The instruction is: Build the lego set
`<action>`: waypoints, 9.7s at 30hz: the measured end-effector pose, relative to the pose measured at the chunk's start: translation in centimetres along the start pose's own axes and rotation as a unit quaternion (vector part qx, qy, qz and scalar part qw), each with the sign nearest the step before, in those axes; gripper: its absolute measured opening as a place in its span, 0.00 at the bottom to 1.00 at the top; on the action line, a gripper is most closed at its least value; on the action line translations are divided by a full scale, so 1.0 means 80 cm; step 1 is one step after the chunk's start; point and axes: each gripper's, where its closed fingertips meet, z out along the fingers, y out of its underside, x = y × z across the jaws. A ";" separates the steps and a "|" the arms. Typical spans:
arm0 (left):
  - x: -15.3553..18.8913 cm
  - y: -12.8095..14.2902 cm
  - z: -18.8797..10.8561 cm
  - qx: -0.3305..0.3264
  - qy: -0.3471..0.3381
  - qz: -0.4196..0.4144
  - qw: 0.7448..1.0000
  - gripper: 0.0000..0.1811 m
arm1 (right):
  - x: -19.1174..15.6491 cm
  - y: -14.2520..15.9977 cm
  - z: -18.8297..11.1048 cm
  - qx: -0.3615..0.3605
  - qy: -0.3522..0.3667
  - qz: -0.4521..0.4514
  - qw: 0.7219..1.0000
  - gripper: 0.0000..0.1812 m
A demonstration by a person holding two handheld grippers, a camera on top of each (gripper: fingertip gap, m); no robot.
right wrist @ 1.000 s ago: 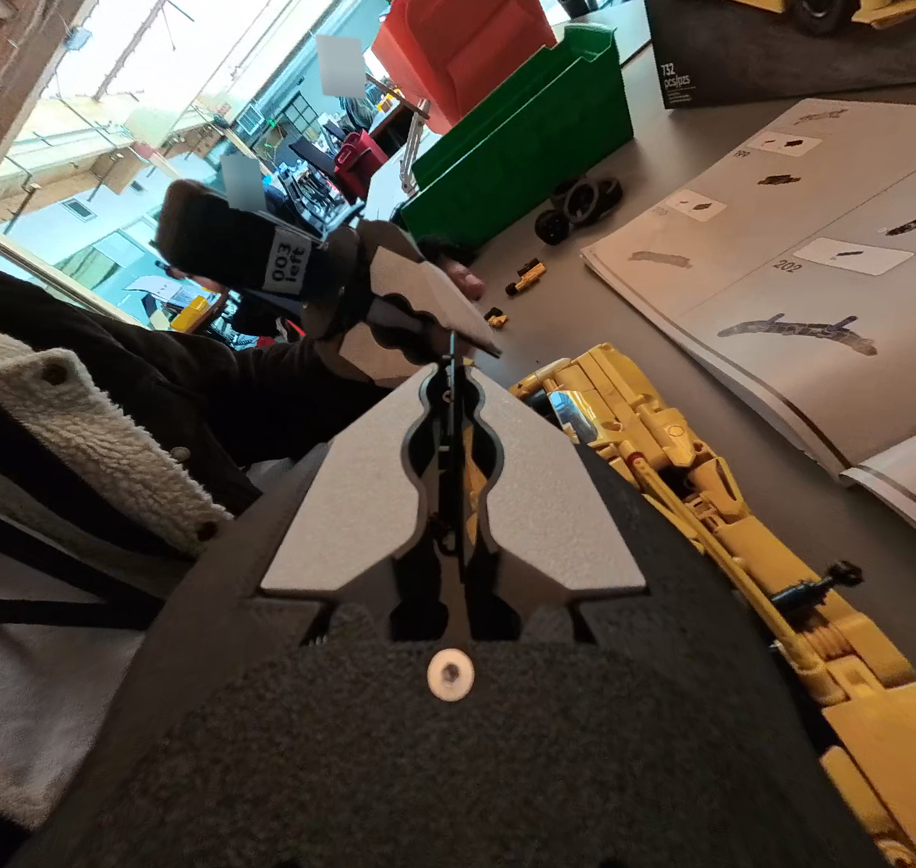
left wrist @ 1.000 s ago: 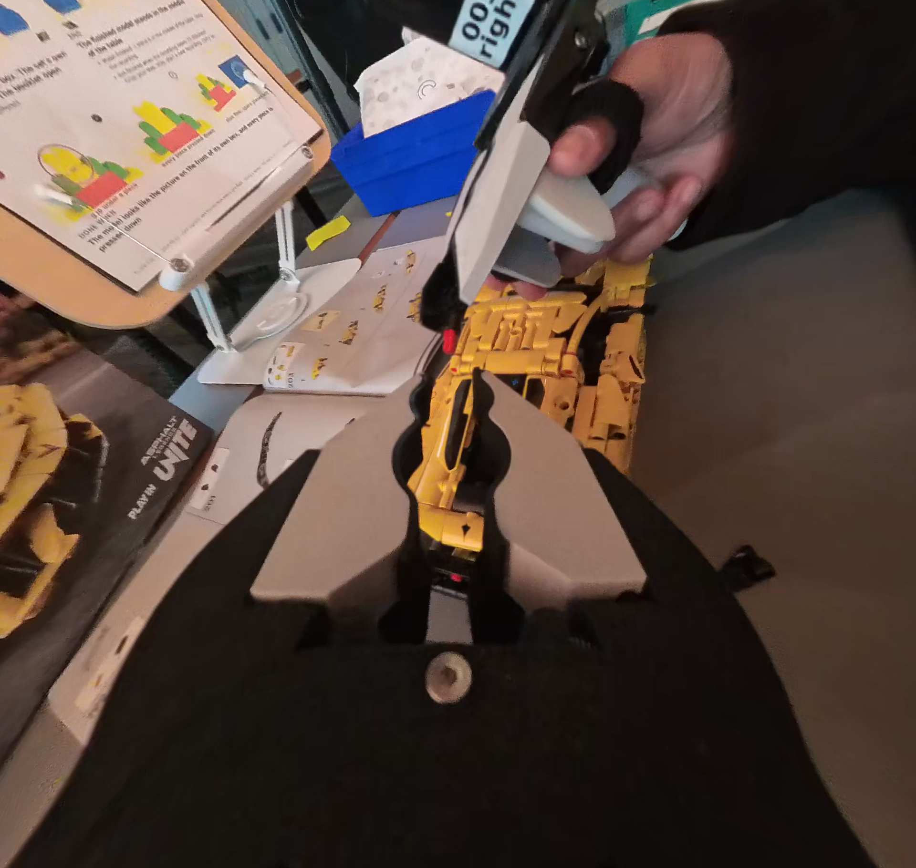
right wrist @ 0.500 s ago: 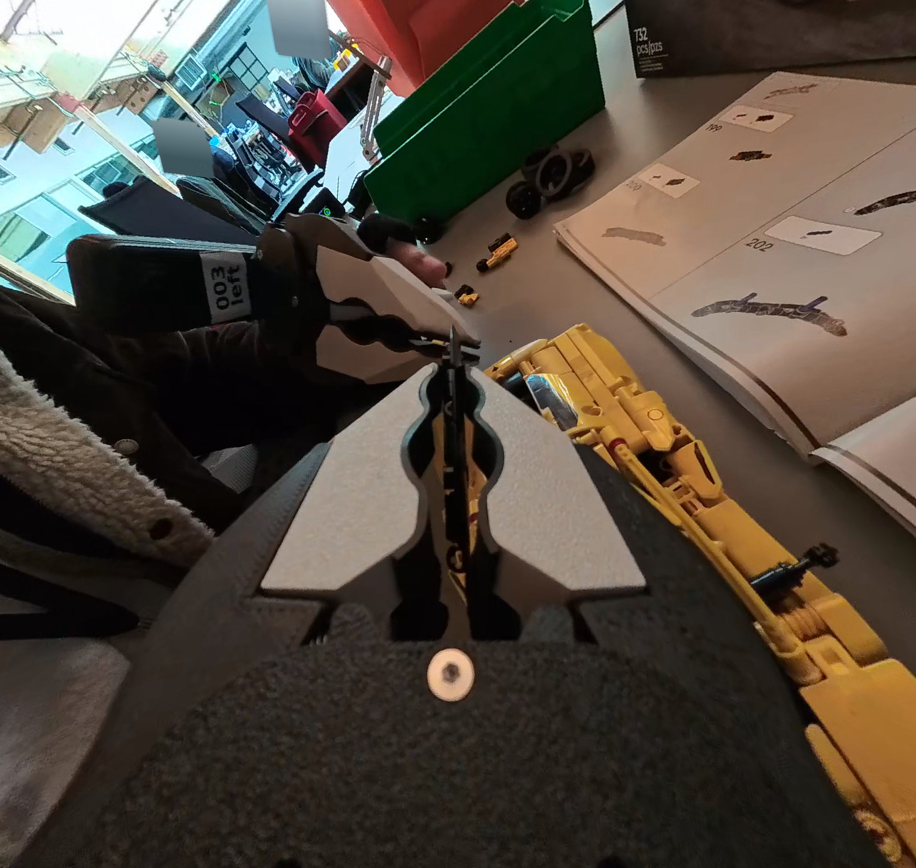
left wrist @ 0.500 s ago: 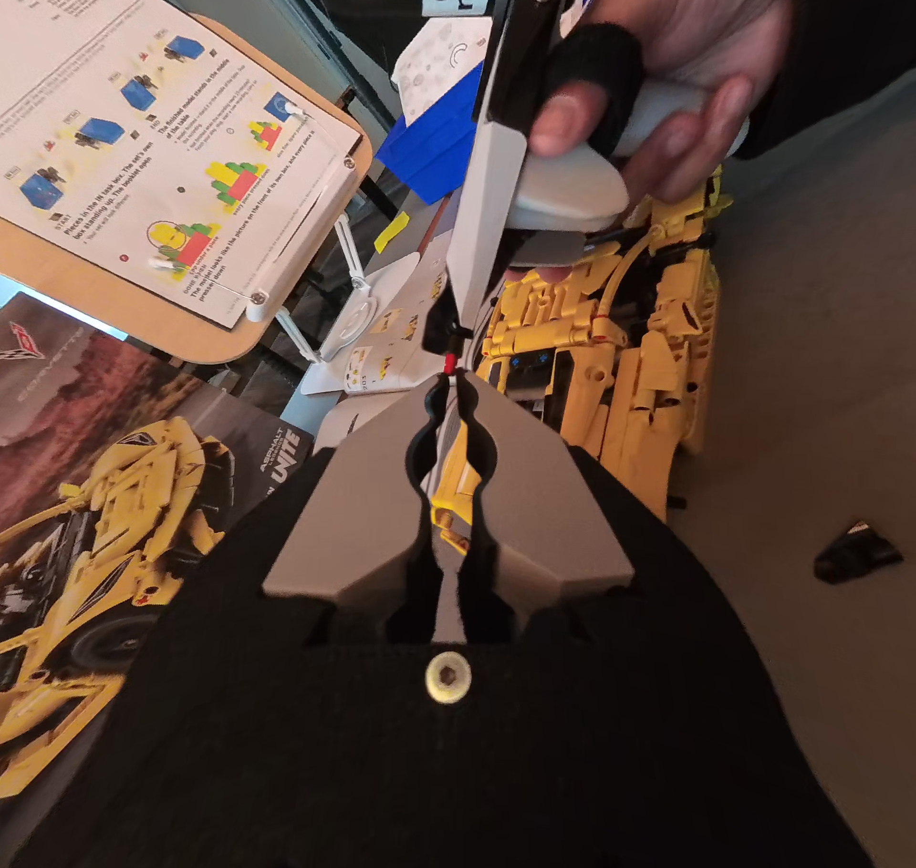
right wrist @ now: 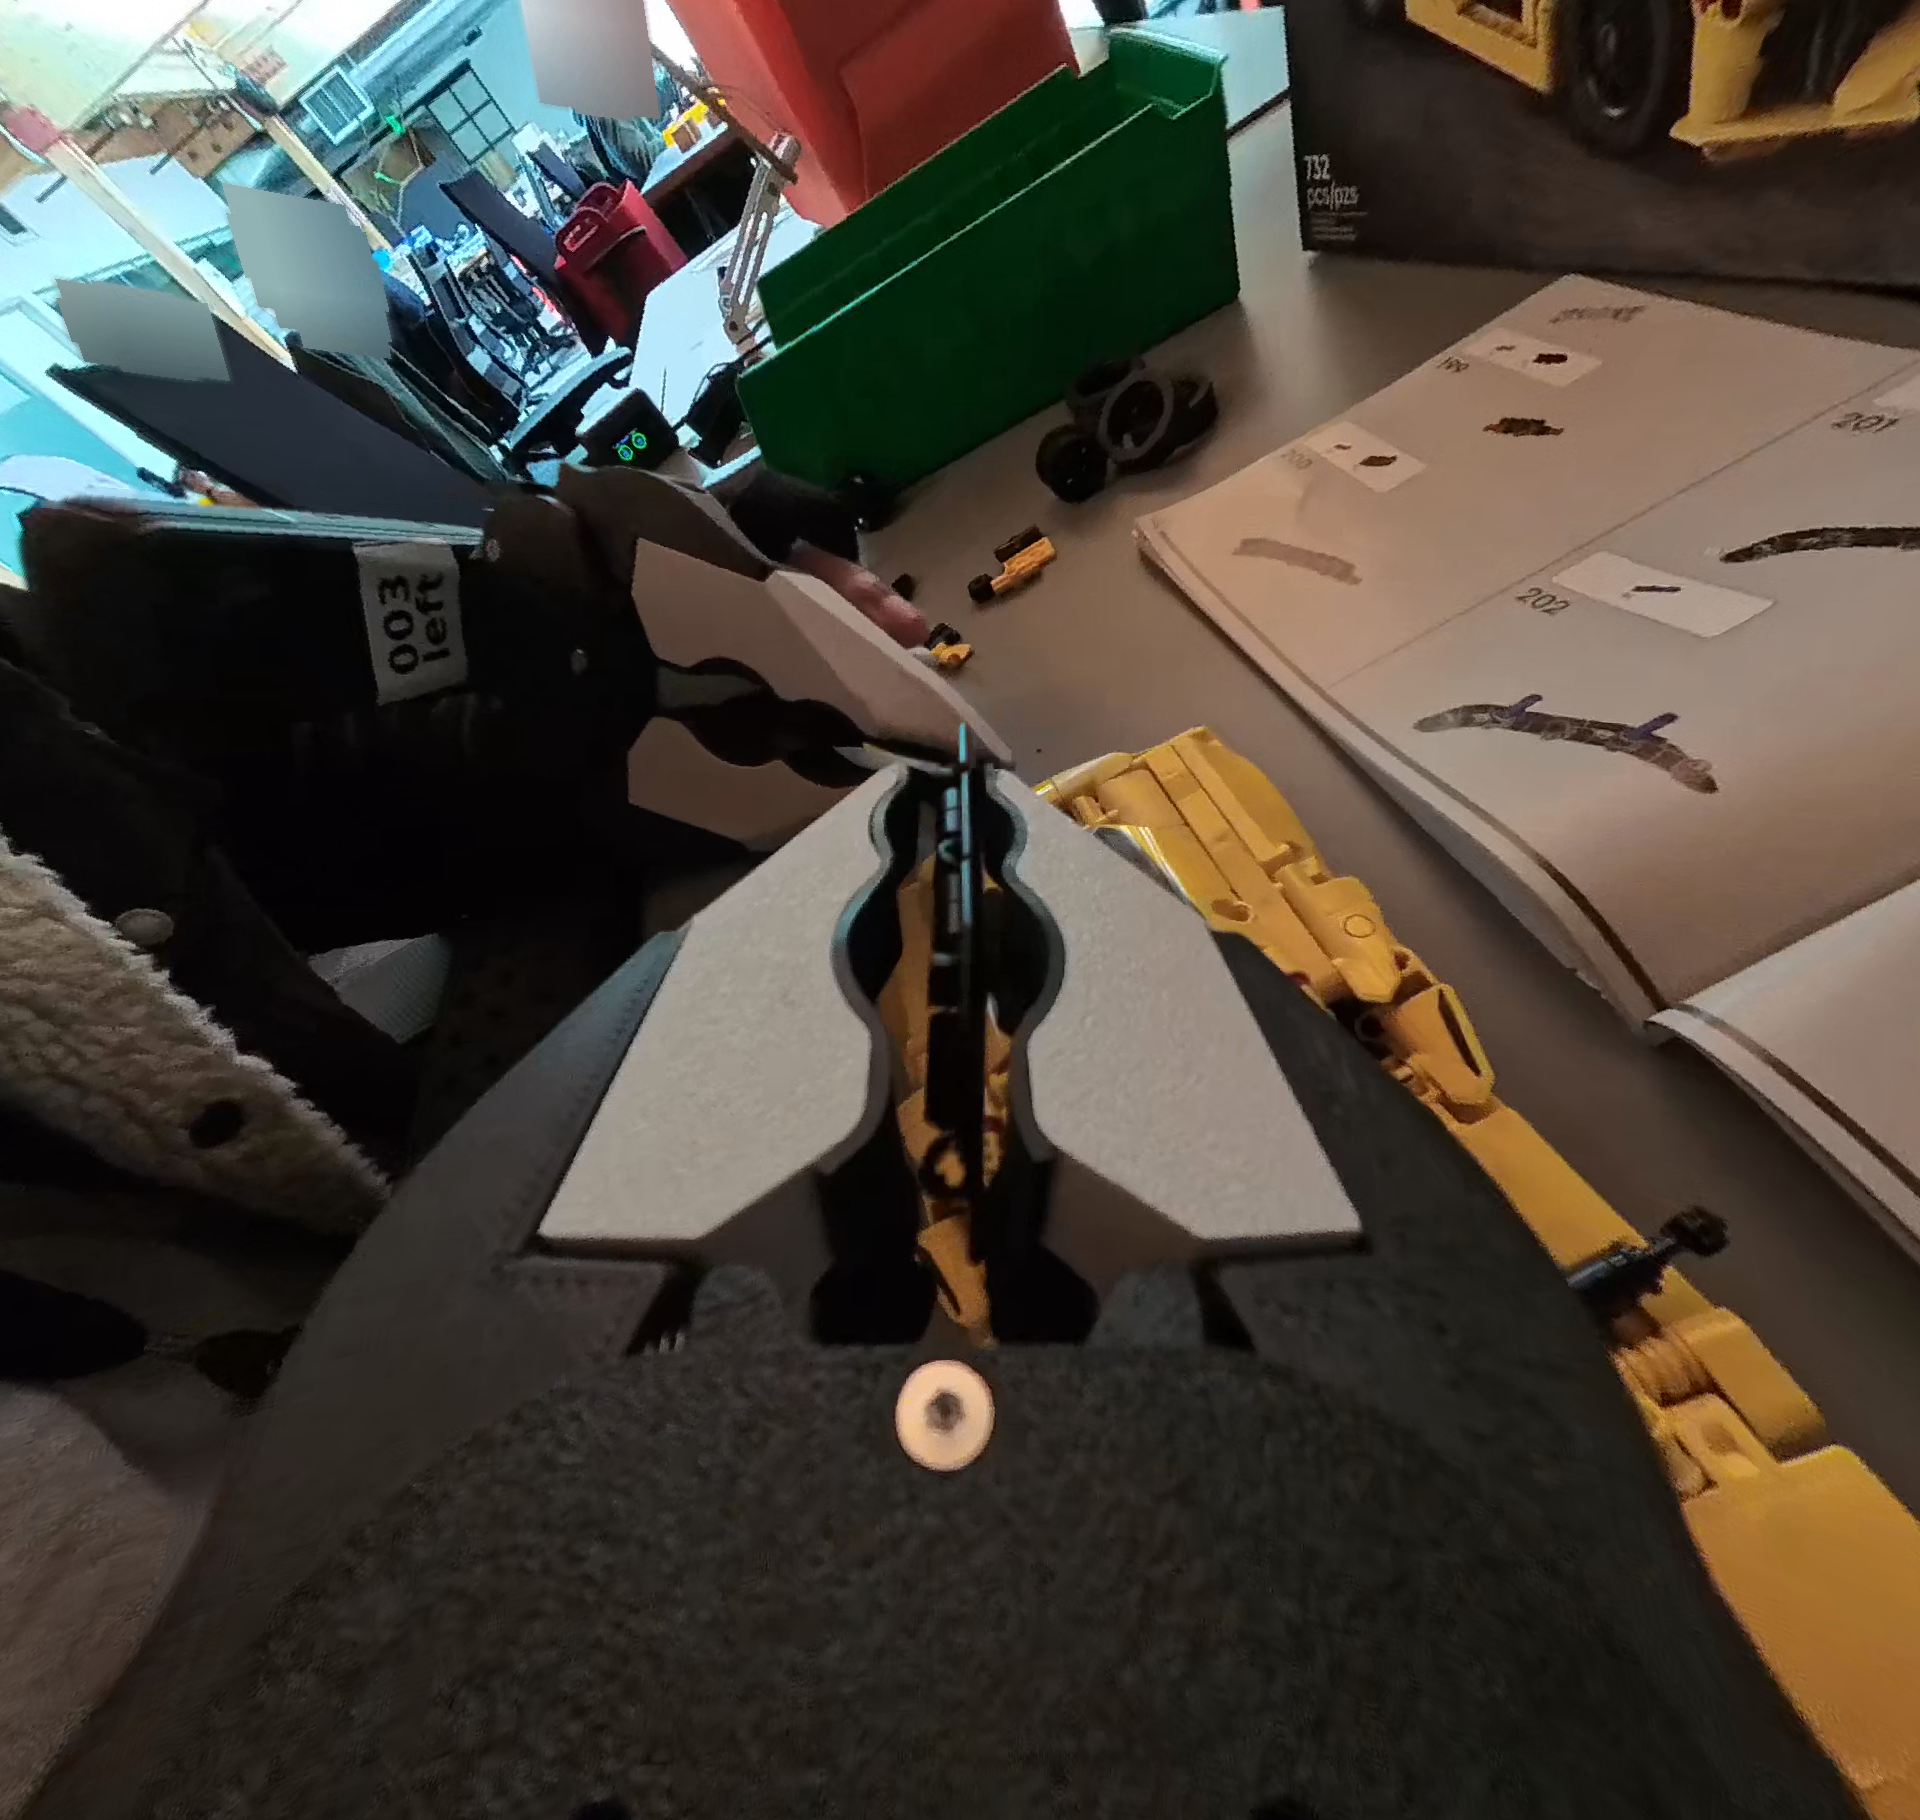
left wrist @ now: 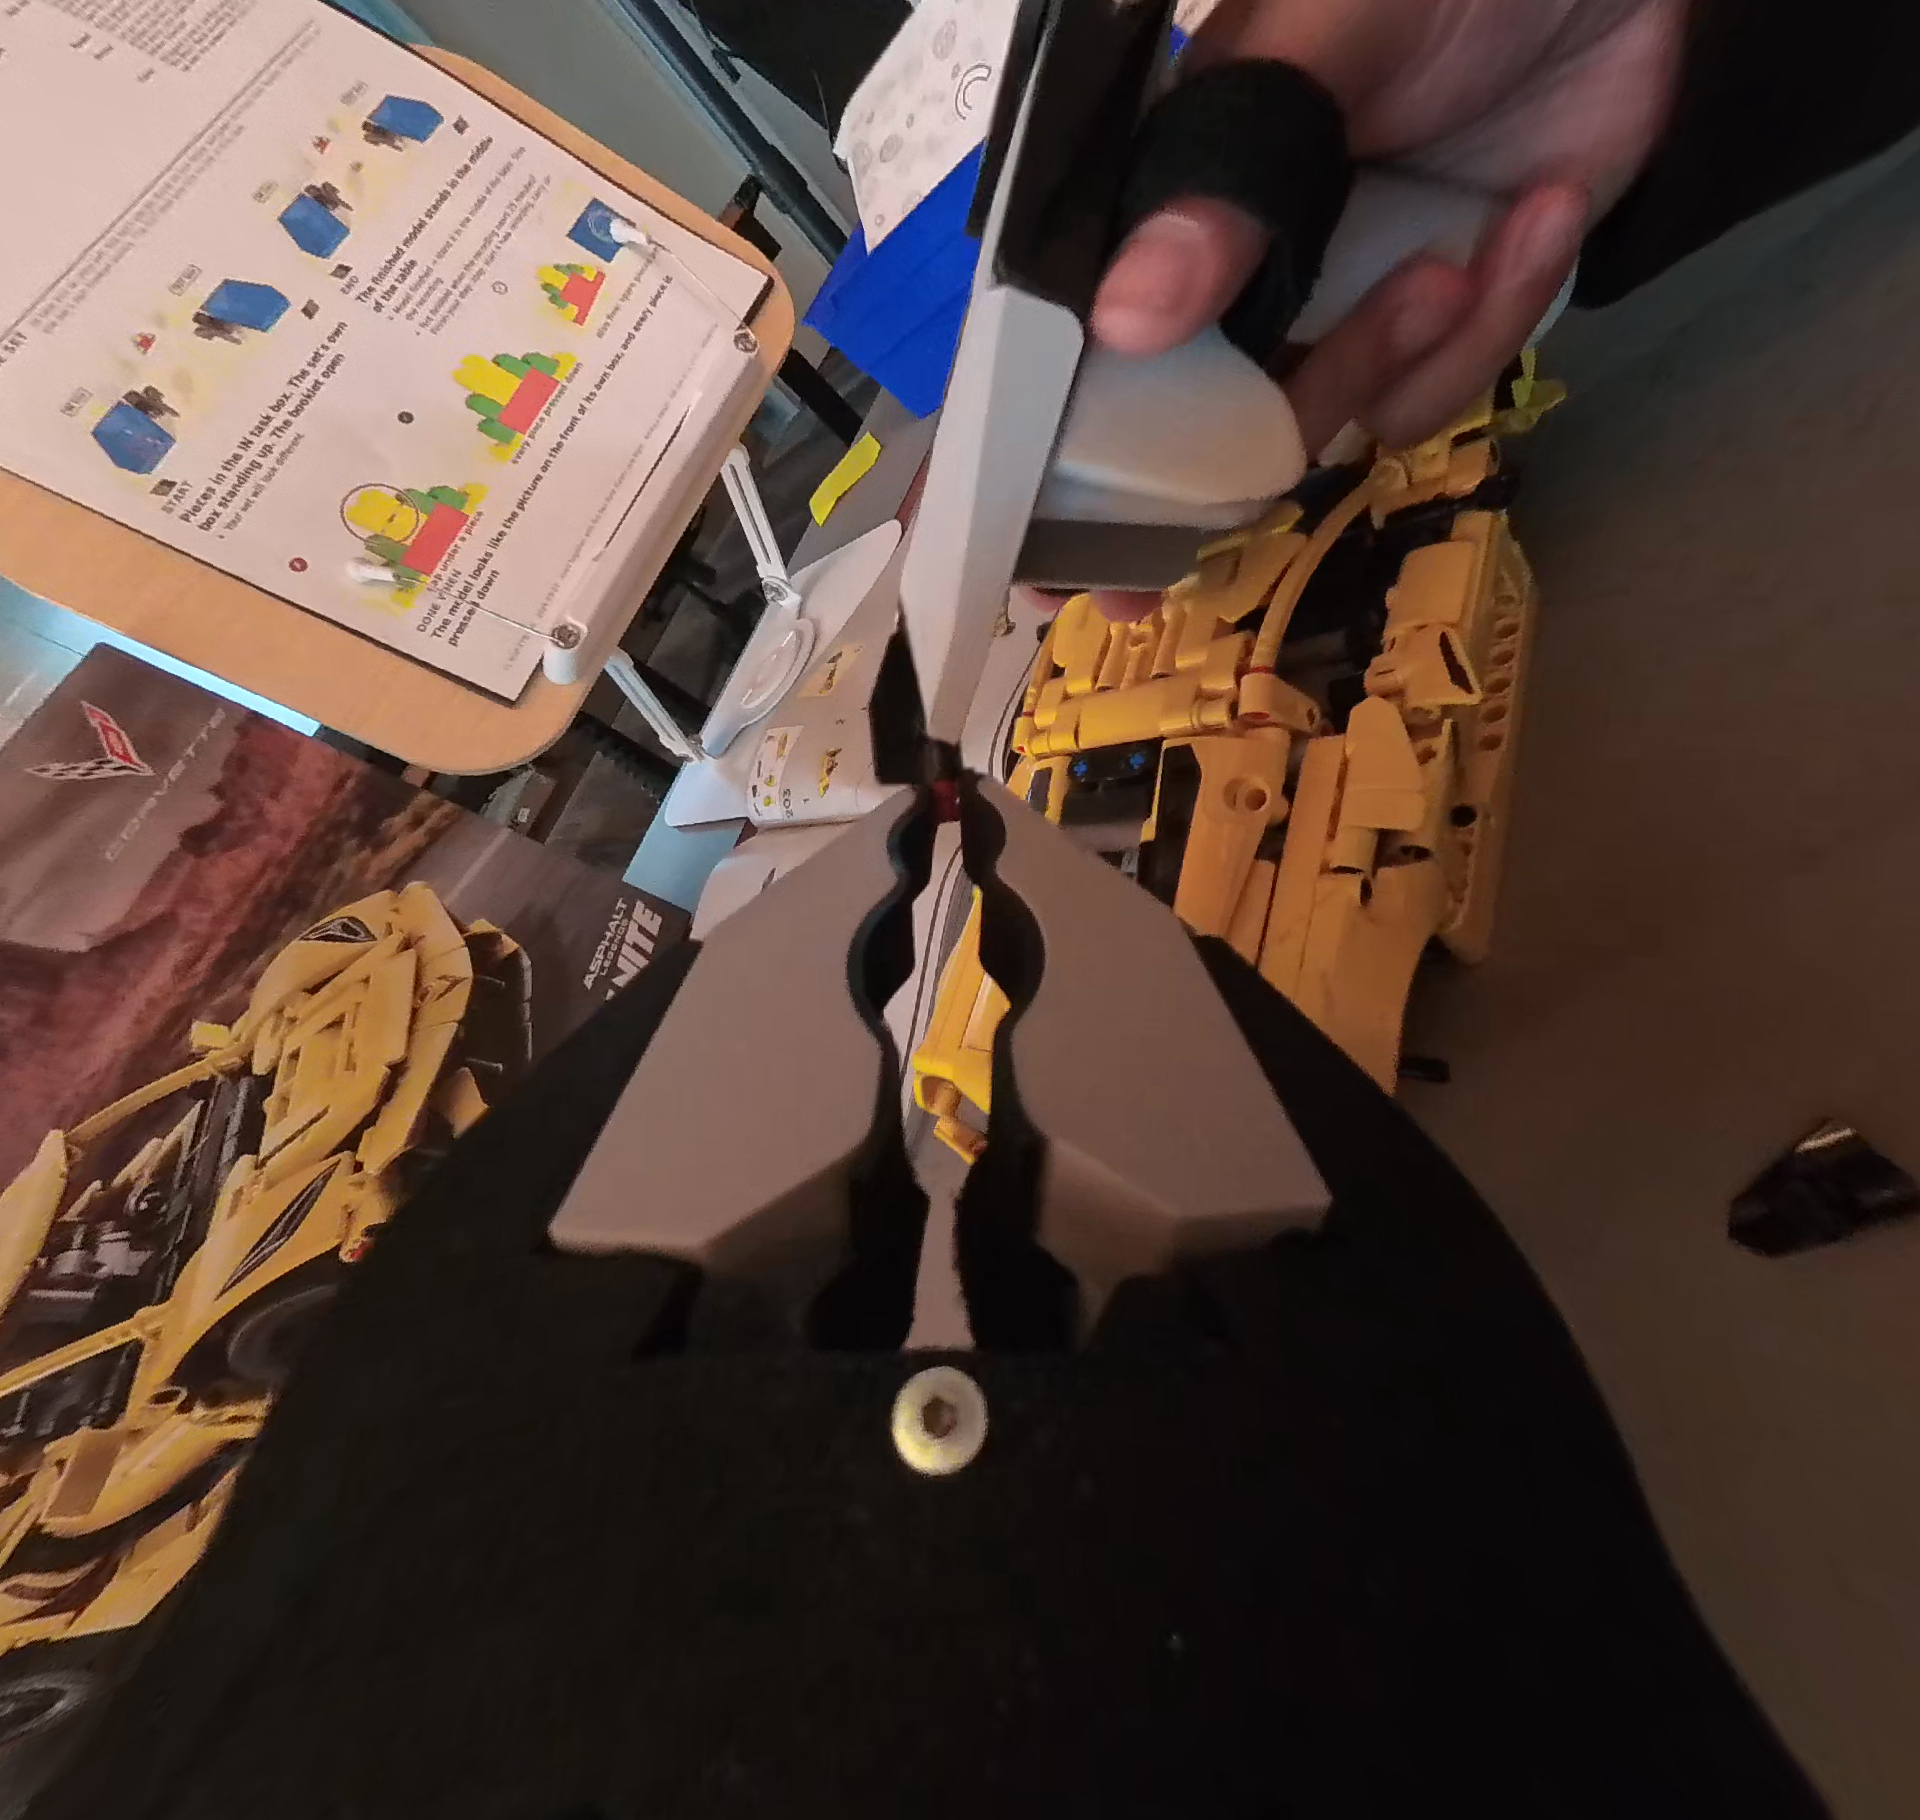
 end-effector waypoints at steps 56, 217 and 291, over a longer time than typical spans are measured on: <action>0.180 0.027 -0.098 -0.110 0.364 -0.253 0.889 0.17 | -0.072 0.012 -0.066 0.070 -0.131 0.022 0.989 0.04; 0.096 0.002 -0.100 -0.038 0.223 -0.326 0.918 0.15 | -0.038 0.029 -0.056 0.029 -0.047 0.071 0.996 0.04; 0.185 0.015 -0.076 -0.241 0.191 -0.272 0.912 0.16 | -0.048 0.042 -0.048 0.006 -0.074 0.077 0.994 0.04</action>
